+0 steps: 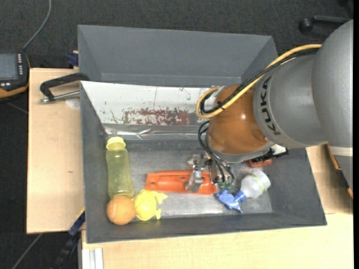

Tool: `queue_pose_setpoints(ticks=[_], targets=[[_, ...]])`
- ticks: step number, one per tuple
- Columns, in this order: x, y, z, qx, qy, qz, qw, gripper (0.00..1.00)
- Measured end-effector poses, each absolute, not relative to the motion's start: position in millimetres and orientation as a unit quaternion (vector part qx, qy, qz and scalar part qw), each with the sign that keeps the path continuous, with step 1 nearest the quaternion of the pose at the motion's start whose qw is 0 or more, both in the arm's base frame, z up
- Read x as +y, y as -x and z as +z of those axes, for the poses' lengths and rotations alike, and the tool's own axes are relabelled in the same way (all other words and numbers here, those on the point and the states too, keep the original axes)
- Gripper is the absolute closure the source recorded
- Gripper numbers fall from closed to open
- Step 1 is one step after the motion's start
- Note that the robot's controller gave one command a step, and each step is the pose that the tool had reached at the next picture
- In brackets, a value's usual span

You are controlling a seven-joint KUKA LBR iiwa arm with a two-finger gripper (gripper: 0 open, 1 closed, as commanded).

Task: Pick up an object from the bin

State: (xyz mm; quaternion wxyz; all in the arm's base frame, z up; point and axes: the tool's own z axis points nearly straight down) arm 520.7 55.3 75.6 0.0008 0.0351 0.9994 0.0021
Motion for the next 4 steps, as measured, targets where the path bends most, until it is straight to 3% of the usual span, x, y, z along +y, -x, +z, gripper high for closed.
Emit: queue_pose_setpoints(ticks=[1,2,3,4], targets=[[55.2,-520.7,75.6,0.999,-0.035,0.002,0.001,1.00],[49.7,-518.0,140.0,1.000,-0.026,0.003,0.007,0.00],[49.9,-516.6,136.5,1.000,-0.026,0.003,0.003,0.00],[95.2,-507.5,88.0,0.993,0.114,0.003,0.007,1.00]])
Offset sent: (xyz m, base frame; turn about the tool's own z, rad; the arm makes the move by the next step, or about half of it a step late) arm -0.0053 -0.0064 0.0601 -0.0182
